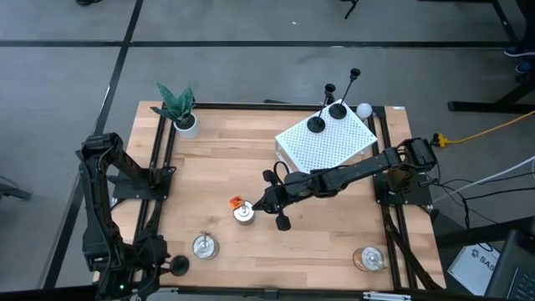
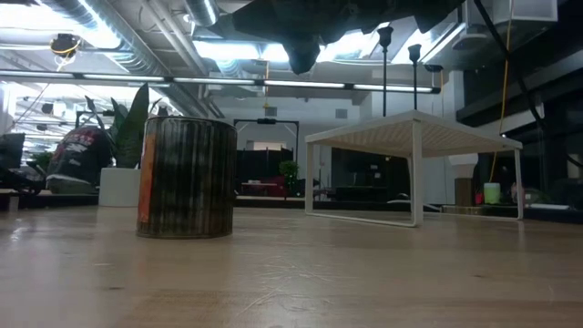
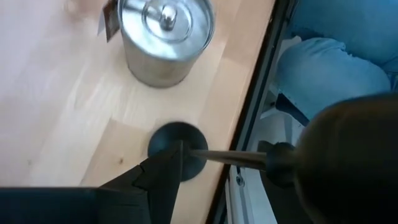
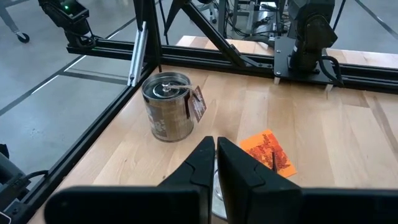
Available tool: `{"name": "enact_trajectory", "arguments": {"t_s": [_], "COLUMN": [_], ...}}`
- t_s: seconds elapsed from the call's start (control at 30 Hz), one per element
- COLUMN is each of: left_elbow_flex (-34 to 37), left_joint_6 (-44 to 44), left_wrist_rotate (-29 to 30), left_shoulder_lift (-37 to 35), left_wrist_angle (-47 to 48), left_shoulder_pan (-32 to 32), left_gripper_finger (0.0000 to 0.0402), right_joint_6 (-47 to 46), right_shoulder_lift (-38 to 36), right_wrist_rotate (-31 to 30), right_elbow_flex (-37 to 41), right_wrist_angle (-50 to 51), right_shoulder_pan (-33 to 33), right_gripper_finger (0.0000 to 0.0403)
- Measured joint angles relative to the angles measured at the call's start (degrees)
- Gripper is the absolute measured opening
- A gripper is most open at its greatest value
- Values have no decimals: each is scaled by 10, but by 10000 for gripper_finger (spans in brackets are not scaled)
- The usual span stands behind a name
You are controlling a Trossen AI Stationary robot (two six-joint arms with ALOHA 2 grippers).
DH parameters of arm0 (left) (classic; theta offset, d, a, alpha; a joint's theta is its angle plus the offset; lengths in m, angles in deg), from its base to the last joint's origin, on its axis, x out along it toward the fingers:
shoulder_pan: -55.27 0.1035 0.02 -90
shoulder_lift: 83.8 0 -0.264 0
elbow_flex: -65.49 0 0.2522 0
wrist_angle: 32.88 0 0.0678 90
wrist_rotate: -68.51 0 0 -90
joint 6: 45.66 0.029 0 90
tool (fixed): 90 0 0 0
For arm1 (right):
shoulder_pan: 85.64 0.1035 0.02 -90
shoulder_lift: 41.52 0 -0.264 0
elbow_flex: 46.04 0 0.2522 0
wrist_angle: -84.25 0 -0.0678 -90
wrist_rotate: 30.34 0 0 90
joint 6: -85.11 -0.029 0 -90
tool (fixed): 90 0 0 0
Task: Pick & Place candle stick holders
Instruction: Put the black candle holder on the shelf aligned with the other black candle holders
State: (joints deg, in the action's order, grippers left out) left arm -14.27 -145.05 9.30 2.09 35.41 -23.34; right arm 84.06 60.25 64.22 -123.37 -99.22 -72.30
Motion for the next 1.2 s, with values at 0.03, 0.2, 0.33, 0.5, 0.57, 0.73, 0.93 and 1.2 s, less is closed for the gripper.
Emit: {"name": "enact_trajectory", "arguments": {"t_s": [0.03,0.2,0.33,0.5,0.57,0.73,0.93,1.2], "left_elbow_flex": [0,0,0,0,0,0,0,-10], "left_joint_6": [7,44,43,40,40,42,40,13], "left_wrist_rotate": [8,47,55,43,43,43,43,63], "left_shoulder_lift": [0,0,0,0,0,0,-1,-25], "left_wrist_angle": [0,0,0,1,1,5,9,105], "left_shoulder_pan": [0,0,0,0,0,0,0,0], "left_gripper_finger": [205,197,175,126,100,24,14,12], "right_joint_6": [0,0,0,0,0,-1,-2,-2], "right_shoulder_lift": [0,0,0,0,0,0,0,0], "right_wrist_rotate": [0,0,0,0,0,0,0,0], "right_elbow_flex": [0,0,0,0,0,0,0,0], "right_wrist_angle": [0,0,0,0,0,0,0,0], "right_shoulder_pan": [0,0,0,0,0,0,0,0], "right_gripper_finger": [23,23,23,23,23,23,23,23]}}
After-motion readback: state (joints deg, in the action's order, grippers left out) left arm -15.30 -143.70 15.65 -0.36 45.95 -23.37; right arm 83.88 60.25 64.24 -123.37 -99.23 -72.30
